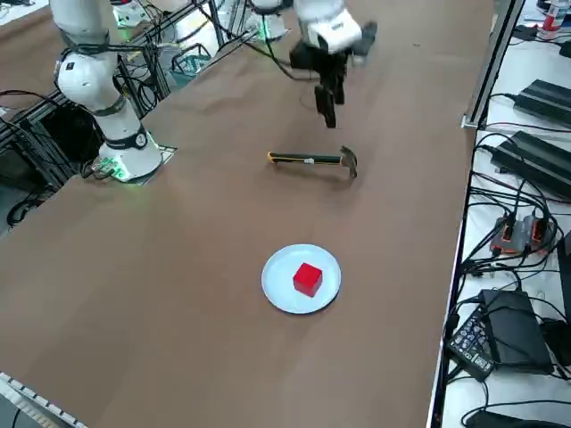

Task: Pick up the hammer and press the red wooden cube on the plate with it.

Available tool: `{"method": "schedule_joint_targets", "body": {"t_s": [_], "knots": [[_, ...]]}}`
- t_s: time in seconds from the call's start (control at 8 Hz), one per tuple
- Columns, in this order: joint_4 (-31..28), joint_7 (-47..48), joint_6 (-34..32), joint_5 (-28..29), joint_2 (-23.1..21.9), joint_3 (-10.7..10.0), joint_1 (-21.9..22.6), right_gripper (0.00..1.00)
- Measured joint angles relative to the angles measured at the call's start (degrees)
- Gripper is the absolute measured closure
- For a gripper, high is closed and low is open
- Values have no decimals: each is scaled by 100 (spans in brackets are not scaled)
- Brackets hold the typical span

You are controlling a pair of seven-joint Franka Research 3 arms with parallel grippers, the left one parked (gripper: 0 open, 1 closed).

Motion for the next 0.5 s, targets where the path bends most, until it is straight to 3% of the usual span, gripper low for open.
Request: {"method": "schedule_joint_targets", "body": {"t_s": [0.25,0.5], "knots": [[167,-197,-695,-252,-455,-170,-1,0],[197,-200,-964,-759,-825,-143,33,0]]}}
